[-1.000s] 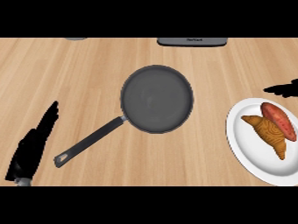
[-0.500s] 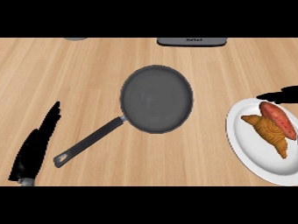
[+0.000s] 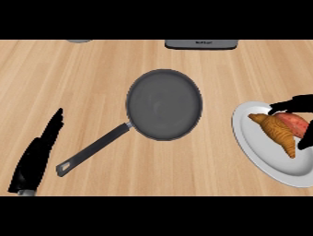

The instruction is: Pick the sweet potato from the plate and place it in the pan

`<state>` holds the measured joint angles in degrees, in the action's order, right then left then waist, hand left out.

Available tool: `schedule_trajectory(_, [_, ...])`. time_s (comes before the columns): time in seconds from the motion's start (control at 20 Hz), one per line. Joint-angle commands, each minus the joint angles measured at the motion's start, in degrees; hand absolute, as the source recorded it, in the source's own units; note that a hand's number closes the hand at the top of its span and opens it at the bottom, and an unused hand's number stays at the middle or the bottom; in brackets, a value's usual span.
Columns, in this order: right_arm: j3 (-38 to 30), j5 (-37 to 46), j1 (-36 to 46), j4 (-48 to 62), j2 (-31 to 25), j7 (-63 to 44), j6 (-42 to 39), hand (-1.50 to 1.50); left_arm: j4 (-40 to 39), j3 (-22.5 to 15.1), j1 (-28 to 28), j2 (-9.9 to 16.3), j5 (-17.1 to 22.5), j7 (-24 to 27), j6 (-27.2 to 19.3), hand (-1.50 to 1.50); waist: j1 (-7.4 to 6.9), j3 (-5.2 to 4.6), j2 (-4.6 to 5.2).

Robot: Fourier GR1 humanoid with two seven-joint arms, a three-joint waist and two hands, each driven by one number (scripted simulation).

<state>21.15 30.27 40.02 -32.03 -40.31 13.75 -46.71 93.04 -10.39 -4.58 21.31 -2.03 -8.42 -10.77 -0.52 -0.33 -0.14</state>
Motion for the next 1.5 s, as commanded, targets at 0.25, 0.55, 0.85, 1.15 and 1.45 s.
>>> schedule_trajectory(0.25, [-3.7,-2.3,-3.2,1.1,3.8,2.0,-2.5,1.50,-0.6,2.1,-1.0,-0.7,0.1,0.9,1.4,0.00,0.21,0.32,0.13])
schedule_trajectory(0.55, [-9.2,-6.1,-4.0,-0.7,7.5,-12.0,1.7,1.50,-2.0,3.3,1.0,-1.0,0.1,-0.5,2.2,0.00,1.80,0.18,-0.44])
schedule_trajectory(0.85, [-15.6,-5.7,-8.0,5.8,4.0,-27.1,23.0,1.50,-1.8,5.4,-2.7,0.4,-0.3,-1.1,-0.1,0.00,8.53,-0.89,-3.79])
schedule_trajectory(1.15, [-15.6,-1.3,-4.1,-3.4,4.7,-36.2,42.2,1.50,-2.2,5.7,-4.3,0.4,-0.2,-1.4,-0.3,0.00,8.84,-0.95,-5.10])
schedule_trajectory(1.45, [-9.5,8.4,2.0,-16.7,7.5,-43.6,55.3,1.50,-2.2,5.1,-4.9,0.0,-0.3,-1.1,-0.1,0.00,7.05,-0.74,-4.88])
